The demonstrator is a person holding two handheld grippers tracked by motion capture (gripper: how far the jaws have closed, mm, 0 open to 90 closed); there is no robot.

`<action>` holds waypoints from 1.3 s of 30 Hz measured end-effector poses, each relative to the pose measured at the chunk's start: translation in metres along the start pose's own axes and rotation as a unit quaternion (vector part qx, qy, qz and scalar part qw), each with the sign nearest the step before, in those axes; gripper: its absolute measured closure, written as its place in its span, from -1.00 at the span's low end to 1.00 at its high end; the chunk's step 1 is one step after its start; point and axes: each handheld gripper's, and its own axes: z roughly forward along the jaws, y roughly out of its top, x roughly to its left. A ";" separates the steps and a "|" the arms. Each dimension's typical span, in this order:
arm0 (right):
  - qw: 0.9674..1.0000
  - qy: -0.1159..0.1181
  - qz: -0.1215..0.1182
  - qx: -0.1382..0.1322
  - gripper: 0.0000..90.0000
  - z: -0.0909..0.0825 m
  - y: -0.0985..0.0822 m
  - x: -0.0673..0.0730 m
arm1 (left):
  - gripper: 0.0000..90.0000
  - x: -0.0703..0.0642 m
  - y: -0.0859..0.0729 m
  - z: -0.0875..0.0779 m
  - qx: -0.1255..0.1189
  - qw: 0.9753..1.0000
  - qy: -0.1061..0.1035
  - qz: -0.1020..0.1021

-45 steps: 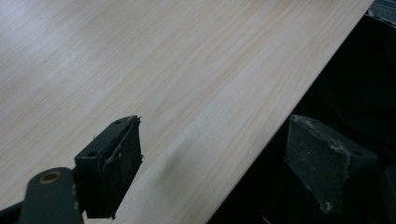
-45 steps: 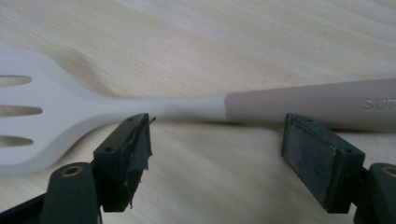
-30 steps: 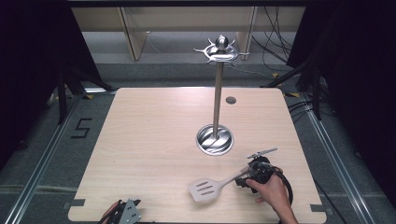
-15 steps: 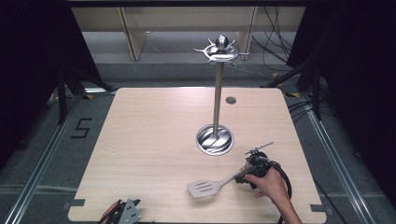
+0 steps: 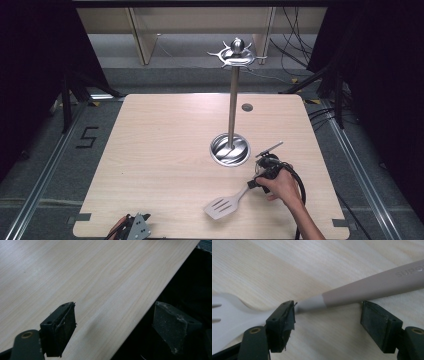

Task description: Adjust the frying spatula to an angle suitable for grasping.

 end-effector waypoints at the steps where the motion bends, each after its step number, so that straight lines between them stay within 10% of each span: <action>1: 1.000 -0.005 -0.005 0.003 -0.37 0.001 0.003 0.001 | -0.60 0.000 0.000 0.000 -0.001 1.000 -0.001 0.001; 18: 0.998 -0.022 0.040 0.041 -0.36 0.012 0.038 0.011 | -0.60 0.000 0.000 0.000 -0.006 1.000 -0.002 0.000; 23: 0.998 -0.058 -0.021 0.025 -0.29 0.018 0.043 0.015 | -0.61 0.000 0.000 0.000 -0.001 1.000 0.000 0.001; 39: 0.996 -0.041 -0.059 0.048 0.31 0.009 0.036 0.010 | -0.60 -0.001 0.000 0.000 0.001 1.000 0.003 0.002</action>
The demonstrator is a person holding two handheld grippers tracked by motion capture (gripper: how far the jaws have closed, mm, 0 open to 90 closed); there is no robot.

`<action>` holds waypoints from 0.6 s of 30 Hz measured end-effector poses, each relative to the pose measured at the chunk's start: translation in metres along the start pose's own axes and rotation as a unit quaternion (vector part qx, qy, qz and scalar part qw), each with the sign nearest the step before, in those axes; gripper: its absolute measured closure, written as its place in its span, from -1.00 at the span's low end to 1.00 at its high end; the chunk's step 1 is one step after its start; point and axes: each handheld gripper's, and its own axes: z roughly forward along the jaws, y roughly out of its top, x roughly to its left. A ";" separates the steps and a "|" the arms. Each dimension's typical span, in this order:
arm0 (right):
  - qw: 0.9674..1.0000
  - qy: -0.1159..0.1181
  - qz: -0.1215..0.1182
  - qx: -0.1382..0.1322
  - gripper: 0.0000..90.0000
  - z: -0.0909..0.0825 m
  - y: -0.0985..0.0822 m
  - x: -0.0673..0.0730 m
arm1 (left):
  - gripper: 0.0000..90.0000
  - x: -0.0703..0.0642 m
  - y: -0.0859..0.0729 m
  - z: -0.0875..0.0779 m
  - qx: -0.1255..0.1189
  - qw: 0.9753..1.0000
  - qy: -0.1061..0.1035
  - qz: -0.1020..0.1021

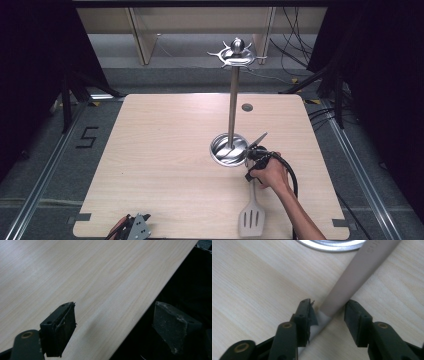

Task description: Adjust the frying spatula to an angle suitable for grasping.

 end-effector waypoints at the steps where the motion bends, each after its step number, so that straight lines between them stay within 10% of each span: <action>1: 1.000 0.002 0.005 -0.001 0.33 0.000 -0.001 0.000 | -0.61 0.000 0.000 0.001 -0.004 1.000 -0.003 -0.003; 13: 1.000 0.015 -0.016 0.006 0.52 -0.005 -0.006 -0.018 | -0.61 0.000 0.000 0.000 -0.007 1.000 -0.004 0.004; 18: 0.999 0.033 0.012 0.014 0.64 -0.011 -0.008 -0.012 | -0.60 -0.002 0.001 0.000 0.003 1.000 0.002 0.011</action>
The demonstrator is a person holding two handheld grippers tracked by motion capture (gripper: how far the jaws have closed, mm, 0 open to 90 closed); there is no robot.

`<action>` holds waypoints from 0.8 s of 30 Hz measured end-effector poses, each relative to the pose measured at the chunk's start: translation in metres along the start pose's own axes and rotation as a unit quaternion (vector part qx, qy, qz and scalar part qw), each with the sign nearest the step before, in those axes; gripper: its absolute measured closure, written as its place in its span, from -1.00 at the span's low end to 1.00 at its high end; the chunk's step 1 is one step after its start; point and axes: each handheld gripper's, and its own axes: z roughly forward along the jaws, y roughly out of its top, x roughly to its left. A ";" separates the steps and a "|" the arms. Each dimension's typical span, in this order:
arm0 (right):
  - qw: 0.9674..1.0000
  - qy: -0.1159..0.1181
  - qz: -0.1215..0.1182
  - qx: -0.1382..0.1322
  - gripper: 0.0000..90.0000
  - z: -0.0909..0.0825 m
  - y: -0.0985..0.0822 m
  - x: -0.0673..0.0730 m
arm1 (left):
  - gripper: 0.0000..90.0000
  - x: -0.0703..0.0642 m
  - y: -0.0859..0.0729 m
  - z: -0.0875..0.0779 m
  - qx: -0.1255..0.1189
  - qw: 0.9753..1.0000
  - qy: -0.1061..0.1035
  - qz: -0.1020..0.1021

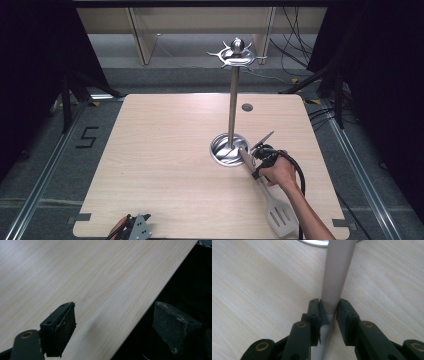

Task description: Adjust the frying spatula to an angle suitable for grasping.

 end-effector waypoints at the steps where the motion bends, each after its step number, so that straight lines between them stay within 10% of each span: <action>1: 1.000 0.002 0.009 0.003 0.65 -0.002 0.001 0.001 | -0.60 0.000 0.000 0.000 -0.001 1.000 0.000 -0.001; 2: 1.000 0.004 0.017 0.003 0.65 -0.003 0.001 0.001 | -0.60 0.000 0.000 0.000 -0.002 1.000 0.000 0.002; 3: 0.999 -0.005 -0.026 -0.020 0.66 -0.002 -0.001 -0.006 | -0.60 0.000 0.000 0.000 -0.002 1.000 0.001 0.003; 9: 0.998 -0.005 -0.032 -0.057 0.69 -0.010 -0.005 -0.008 | -0.60 0.000 0.001 0.000 -0.002 1.000 0.001 0.003; 24: 0.982 0.005 -0.062 -0.181 0.69 -0.044 -0.035 -0.010 | -0.60 -0.001 0.001 0.001 -0.008 1.000 -0.002 0.000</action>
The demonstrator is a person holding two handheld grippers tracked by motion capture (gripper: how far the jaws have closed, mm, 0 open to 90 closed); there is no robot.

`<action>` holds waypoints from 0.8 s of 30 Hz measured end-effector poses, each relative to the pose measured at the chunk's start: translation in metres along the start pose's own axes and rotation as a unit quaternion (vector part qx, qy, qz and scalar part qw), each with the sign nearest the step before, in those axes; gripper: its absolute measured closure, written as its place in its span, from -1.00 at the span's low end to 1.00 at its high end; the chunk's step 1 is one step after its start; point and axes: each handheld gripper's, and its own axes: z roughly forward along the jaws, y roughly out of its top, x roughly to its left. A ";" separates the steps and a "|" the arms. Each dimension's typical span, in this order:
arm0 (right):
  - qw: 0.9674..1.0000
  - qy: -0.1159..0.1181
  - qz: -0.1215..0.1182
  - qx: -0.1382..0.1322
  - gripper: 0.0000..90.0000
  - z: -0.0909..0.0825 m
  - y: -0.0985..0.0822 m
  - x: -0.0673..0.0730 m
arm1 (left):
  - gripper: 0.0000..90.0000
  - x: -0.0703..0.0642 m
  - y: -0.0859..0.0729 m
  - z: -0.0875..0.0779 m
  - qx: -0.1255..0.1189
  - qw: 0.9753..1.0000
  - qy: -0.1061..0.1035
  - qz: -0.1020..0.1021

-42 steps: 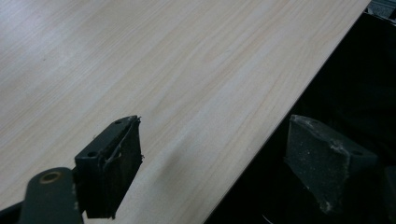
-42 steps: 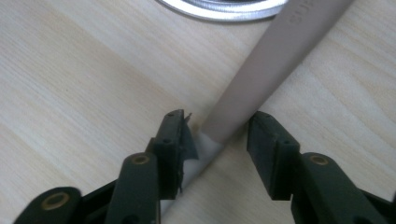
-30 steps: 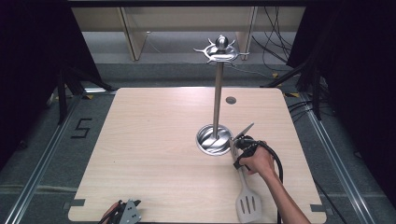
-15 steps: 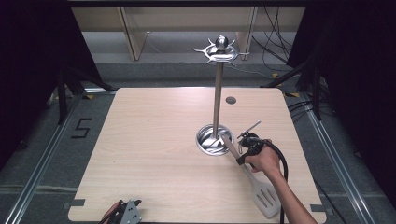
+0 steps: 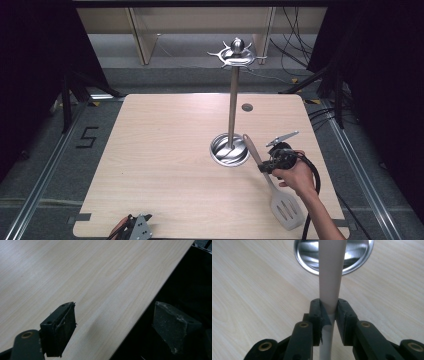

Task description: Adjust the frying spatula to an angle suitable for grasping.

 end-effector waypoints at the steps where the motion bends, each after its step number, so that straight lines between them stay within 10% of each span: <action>1: 1.000 0.000 0.000 0.000 0.69 0.000 0.000 0.000 | -0.60 0.000 0.000 0.000 0.000 1.000 0.000 0.000; 12: 0.998 -0.007 -0.019 -0.064 0.69 -0.030 -0.013 0.023 | -0.60 0.001 0.000 -0.001 0.003 1.000 -0.002 0.004; 16: 0.989 -0.013 -0.055 -0.136 0.69 -0.039 -0.016 0.029 | -0.60 0.000 0.000 0.000 -0.001 1.000 -0.003 -0.003; 24: 0.985 0.002 -0.064 -0.163 0.69 -0.056 -0.019 0.030 | -0.60 0.000 0.000 -0.001 -0.002 1.000 -0.007 0.000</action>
